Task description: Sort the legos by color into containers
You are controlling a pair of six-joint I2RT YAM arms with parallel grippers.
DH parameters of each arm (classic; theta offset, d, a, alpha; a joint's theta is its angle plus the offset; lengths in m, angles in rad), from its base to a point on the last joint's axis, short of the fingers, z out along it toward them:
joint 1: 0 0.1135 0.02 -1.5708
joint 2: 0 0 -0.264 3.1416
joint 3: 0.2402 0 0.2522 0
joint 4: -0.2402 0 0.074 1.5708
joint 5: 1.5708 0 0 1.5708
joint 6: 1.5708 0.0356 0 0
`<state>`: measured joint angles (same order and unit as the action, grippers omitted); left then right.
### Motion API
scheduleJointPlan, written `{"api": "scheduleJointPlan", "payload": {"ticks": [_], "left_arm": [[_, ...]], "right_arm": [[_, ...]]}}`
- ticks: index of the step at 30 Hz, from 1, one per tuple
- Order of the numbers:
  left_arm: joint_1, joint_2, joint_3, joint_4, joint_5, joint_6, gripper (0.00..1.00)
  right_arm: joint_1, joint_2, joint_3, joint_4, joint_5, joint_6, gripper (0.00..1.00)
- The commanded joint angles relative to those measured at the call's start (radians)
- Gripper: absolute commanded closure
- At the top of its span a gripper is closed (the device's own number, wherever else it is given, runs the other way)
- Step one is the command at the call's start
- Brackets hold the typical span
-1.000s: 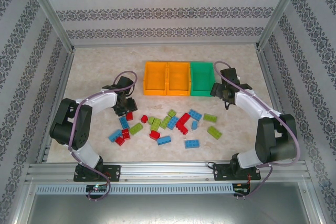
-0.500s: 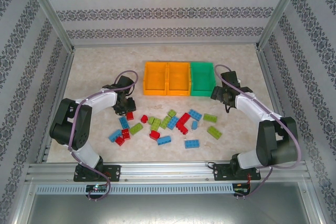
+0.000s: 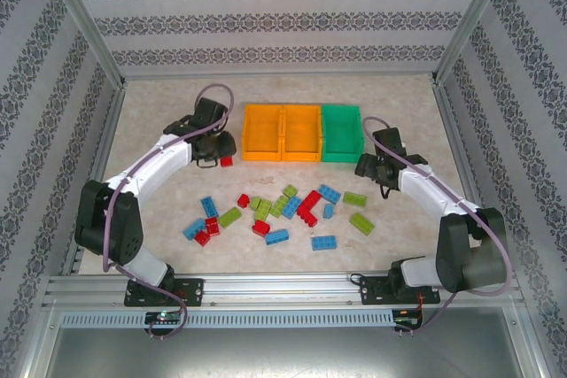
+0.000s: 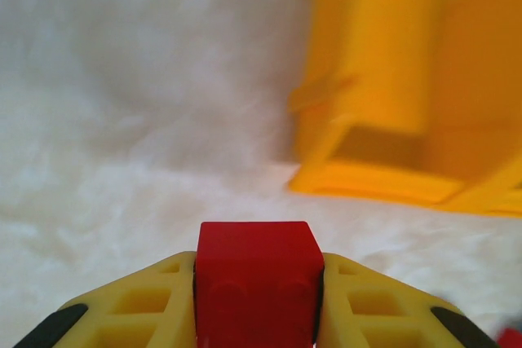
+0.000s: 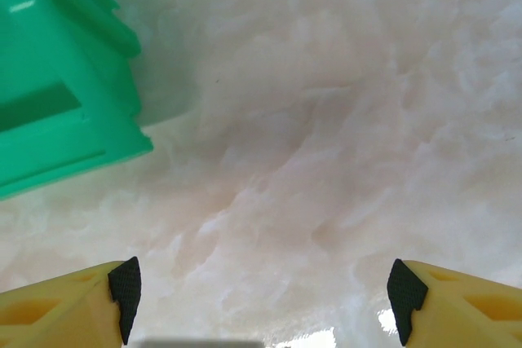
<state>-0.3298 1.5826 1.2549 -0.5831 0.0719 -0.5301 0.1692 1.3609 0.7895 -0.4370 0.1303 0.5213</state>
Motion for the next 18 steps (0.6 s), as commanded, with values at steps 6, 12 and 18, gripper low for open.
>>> {"api": "scheduleJointPlan", "payload": {"ticks": [6,12,18], "left_arm": [[-0.035,0.204,0.289,-0.002,0.023,0.136,0.73],[-0.048,0.359,0.442,-0.021,0.035,0.161,0.73],[-0.051,0.477,0.554,-0.052,0.03,0.158,0.71]], "right_arm": [[0.102,-0.041,-0.029,-0.08,-0.02,0.069,0.18],[0.142,-0.067,-0.064,-0.077,-0.026,0.121,0.18],[0.193,-0.043,-0.049,-0.124,-0.021,0.132,0.18]]}}
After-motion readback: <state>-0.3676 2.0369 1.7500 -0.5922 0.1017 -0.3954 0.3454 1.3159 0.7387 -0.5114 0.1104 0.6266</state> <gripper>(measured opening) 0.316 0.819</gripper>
